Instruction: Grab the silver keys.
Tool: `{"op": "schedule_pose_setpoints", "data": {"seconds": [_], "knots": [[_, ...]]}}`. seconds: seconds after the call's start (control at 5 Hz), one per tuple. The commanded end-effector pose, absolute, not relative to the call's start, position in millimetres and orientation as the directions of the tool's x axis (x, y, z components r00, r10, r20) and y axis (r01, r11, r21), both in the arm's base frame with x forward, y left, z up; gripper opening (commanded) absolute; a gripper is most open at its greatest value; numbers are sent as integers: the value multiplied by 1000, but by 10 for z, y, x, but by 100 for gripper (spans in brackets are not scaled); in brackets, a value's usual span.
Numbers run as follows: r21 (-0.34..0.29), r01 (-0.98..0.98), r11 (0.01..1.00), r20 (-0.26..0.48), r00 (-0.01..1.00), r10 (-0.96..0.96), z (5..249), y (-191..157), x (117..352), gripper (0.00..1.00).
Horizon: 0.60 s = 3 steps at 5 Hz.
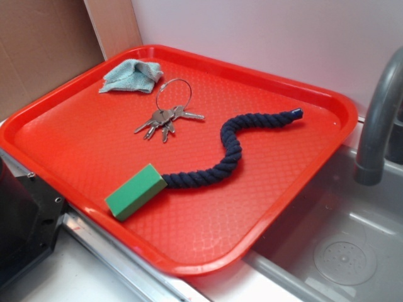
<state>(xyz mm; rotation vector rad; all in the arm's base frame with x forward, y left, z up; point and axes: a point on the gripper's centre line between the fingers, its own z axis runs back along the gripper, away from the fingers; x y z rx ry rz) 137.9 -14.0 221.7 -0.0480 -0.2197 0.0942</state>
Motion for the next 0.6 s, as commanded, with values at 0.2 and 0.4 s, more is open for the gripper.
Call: {"op": "schedule_pose_setpoints", "data": {"seconds": [0.2,0.4], "knots": [[7,188,982,376,910,-177,1702,33,2090,100],[29,240,970,343,909,-235,1448,-25,2247,100]]}}
